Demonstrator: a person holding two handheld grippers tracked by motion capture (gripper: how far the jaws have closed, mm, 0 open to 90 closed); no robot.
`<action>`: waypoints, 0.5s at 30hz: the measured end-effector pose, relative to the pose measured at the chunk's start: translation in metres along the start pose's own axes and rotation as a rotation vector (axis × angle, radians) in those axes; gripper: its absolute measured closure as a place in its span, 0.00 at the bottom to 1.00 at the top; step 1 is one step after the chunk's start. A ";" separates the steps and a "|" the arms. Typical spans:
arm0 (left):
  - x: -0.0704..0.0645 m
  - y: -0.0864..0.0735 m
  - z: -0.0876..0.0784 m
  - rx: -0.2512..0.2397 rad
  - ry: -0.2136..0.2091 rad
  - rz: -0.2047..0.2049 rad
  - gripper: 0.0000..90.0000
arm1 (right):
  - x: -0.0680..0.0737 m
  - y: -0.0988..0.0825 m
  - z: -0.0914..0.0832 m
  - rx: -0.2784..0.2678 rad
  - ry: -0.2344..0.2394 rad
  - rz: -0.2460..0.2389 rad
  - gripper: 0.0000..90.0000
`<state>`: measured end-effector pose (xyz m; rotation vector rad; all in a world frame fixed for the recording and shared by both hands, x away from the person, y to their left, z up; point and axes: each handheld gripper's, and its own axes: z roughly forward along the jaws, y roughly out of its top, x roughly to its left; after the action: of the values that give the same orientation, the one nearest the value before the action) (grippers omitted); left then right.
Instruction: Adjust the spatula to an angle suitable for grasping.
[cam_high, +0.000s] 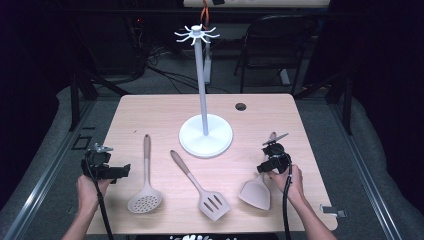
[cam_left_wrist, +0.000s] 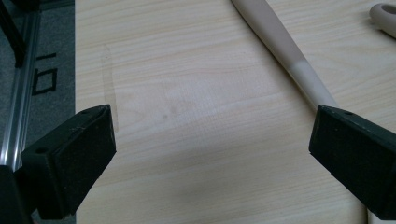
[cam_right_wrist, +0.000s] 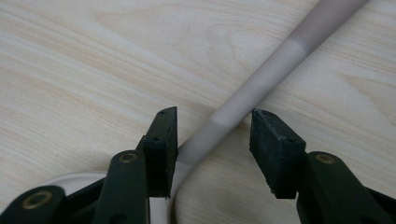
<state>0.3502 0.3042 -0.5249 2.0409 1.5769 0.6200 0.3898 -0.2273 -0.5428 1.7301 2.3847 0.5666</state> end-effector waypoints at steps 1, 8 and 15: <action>0.000 0.000 0.000 -0.001 -0.001 0.000 0.00 | -0.001 0.001 -0.002 0.027 -0.002 -0.035 0.60; 0.001 -0.001 0.002 0.015 -0.005 0.004 0.00 | -0.004 0.004 -0.004 0.065 -0.013 -0.092 0.62; 0.001 0.000 0.003 0.016 -0.007 0.001 0.00 | -0.003 0.003 -0.007 0.110 -0.063 -0.151 0.64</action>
<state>0.3520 0.3049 -0.5273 2.0536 1.5819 0.6016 0.3914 -0.2307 -0.5352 1.5647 2.5166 0.3610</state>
